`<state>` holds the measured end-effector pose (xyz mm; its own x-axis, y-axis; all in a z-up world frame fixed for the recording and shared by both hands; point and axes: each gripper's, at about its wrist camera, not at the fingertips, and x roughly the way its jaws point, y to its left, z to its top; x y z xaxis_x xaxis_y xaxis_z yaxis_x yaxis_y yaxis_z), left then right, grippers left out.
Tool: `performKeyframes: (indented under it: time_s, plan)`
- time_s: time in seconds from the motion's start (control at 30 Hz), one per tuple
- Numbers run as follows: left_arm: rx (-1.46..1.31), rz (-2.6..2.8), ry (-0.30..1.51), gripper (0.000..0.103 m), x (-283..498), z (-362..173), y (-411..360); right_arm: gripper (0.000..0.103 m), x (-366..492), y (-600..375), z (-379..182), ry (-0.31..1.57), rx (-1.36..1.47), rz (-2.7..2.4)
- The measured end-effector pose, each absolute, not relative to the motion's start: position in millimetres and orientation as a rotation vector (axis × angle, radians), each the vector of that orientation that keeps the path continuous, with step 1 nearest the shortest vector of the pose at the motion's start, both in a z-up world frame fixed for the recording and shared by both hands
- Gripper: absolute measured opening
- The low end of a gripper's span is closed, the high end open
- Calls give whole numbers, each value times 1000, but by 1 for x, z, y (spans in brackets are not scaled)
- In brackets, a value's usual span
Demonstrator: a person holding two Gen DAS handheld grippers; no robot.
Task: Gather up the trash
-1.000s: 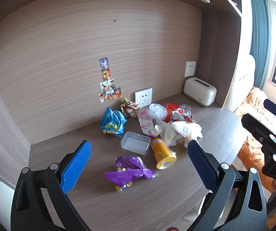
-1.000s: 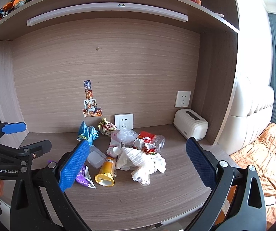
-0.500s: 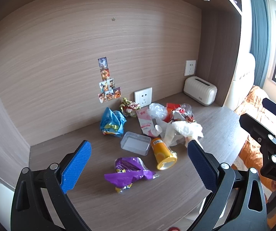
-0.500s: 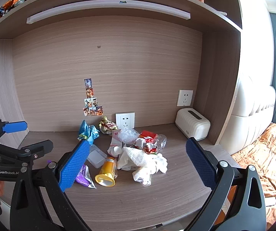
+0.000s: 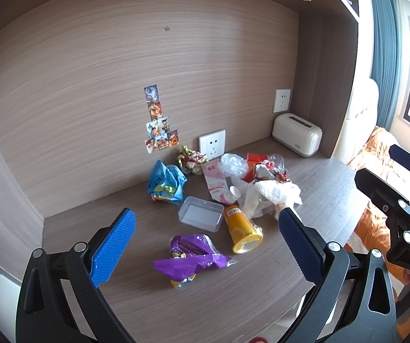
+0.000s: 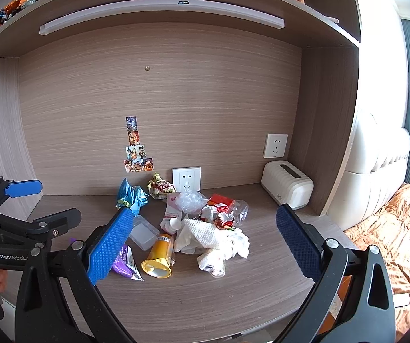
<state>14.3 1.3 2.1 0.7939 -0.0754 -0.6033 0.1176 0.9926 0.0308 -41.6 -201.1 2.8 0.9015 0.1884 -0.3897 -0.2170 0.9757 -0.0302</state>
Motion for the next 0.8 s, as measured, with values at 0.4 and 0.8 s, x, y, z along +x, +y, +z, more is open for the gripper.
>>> performKeyframes:
  time_s: [0.4,0.8]
  plan:
    - [69,-102,648,98,15,-1,2,100,-39,-199,3,400,-75,211]
    - [74,-76,649,98,24,-24,14,100,-26,-181,-15,445,-86,246]
